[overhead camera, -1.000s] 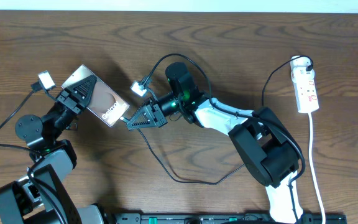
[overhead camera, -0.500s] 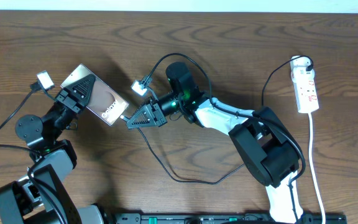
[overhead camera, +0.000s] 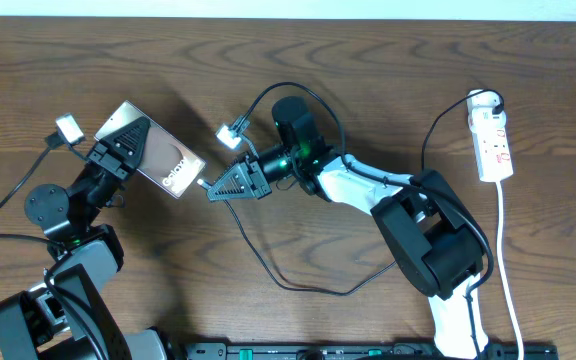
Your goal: Plug charger to phone and switch on socket
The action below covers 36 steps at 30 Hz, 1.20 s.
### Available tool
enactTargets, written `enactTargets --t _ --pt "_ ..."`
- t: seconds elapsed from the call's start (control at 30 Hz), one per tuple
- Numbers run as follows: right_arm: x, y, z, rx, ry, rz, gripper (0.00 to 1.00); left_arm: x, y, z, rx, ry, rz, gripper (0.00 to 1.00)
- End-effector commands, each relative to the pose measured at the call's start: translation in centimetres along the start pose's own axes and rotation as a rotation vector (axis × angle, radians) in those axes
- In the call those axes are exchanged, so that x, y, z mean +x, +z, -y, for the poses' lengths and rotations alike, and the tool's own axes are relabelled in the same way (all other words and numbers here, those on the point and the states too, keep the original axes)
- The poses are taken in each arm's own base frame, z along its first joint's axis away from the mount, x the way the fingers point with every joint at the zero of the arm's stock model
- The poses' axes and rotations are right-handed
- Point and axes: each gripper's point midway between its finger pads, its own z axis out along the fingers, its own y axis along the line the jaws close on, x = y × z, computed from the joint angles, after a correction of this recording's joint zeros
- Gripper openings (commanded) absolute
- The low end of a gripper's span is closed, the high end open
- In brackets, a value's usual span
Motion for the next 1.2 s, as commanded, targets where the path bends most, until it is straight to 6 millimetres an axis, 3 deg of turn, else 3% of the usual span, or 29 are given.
enactTargets --t 0.0,0.5,1.17 --pt "-1.0 -0.2 -0.1 0.017 0.026 0.022 0.01 -1.4 0.0 0.5 0.0 0.019 0.064 0.07" --pt "-2.3 -0.4 -1.3 -0.011 0.038 0.046 0.01 -2.1 -0.3 0.3 -0.009 -0.013 0.095 0.07" --pt "-2.6 -0.4 -1.5 -0.016 0.05 0.051 0.01 -2.2 -0.3 0.3 -0.008 -0.066 0.099 0.07"
